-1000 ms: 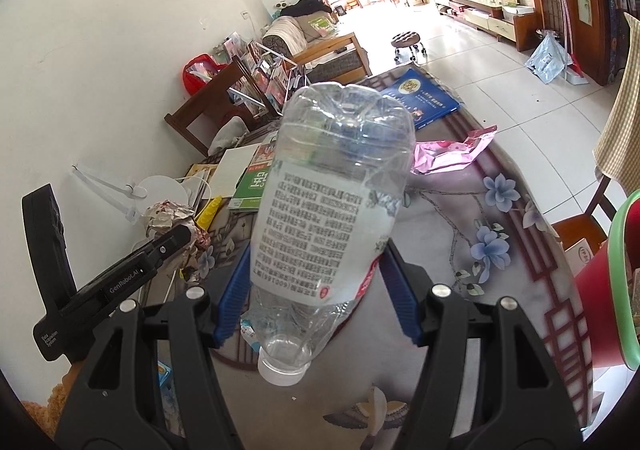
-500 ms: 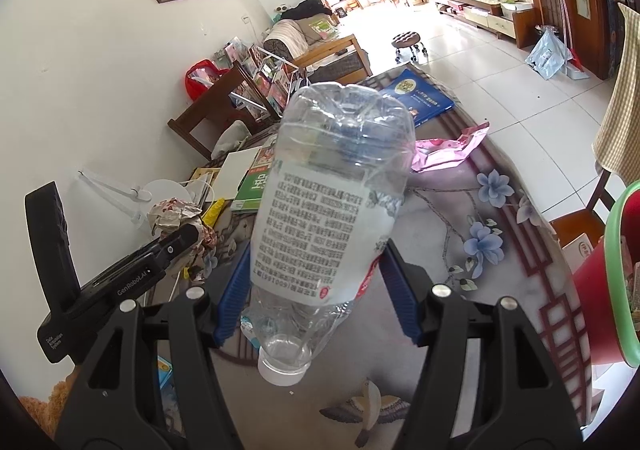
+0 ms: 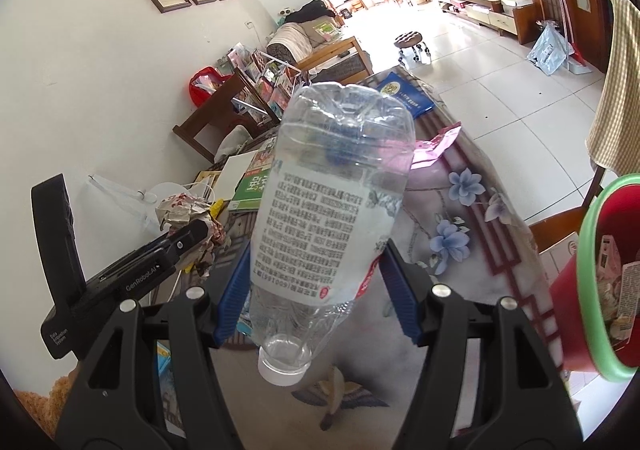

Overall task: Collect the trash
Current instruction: 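Lift the water bottle with right gripper while left lifts the crumpled paper, then carry bottle and crumpled paper over the red bucket and open both grippers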

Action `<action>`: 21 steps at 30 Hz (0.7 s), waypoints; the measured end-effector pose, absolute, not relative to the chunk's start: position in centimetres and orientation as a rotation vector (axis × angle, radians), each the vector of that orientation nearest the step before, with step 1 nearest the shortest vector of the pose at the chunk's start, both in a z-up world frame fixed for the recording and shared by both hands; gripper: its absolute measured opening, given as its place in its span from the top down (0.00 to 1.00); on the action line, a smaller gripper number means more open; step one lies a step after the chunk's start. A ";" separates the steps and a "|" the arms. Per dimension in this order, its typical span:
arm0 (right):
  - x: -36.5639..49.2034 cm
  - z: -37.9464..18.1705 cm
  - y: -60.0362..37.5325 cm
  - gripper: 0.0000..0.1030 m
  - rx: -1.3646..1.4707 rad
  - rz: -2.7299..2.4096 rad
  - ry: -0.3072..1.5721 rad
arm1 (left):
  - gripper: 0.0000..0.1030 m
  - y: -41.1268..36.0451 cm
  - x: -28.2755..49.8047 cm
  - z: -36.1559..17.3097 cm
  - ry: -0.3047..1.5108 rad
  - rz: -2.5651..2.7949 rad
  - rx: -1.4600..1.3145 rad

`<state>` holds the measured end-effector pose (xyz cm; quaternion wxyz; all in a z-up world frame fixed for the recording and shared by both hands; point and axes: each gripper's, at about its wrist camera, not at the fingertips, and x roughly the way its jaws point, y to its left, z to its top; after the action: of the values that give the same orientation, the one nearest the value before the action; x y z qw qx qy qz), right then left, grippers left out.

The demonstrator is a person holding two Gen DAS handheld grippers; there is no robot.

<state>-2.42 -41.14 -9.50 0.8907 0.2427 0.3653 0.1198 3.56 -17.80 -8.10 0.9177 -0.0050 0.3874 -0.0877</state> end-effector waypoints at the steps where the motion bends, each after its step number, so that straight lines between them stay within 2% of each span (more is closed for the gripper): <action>1: -2.6 -9.5 -41.8 0.41 0.506 0.250 0.760 | 0.71 -18.5 3.3 -8.0 0.795 -0.173 -0.012; 21: -5.2 -8.6 -52.0 0.41 0.540 0.299 0.698 | 0.71 -27.2 -0.1 -6.2 0.769 -0.107 0.001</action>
<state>-5.21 -52.02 -8.56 0.8934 0.2602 0.3366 0.1442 -0.11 -27.16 -6.18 0.9256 0.0005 0.3748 -0.0523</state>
